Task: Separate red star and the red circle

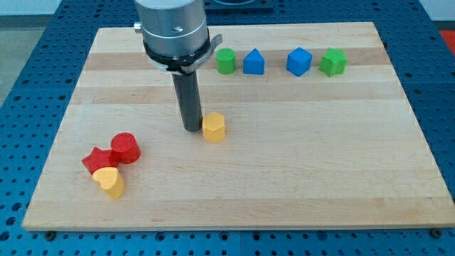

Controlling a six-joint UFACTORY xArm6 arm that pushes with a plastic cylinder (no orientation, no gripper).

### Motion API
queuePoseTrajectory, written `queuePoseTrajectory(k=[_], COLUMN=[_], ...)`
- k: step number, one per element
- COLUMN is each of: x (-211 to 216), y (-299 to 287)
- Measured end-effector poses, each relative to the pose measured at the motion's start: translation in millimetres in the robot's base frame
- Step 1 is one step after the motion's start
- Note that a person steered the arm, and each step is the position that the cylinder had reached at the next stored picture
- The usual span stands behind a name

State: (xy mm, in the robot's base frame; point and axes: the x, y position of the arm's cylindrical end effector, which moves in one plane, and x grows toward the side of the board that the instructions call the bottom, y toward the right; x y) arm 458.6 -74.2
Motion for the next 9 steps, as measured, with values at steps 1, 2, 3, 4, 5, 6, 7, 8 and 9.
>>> queuePoseTrajectory(k=[1,2,3,4,5,6,7,8,9], x=[0,0,0,0,18,43,44,44,50], y=[-23,-77,-127,-151,-151,-152,-152,-152,-152])
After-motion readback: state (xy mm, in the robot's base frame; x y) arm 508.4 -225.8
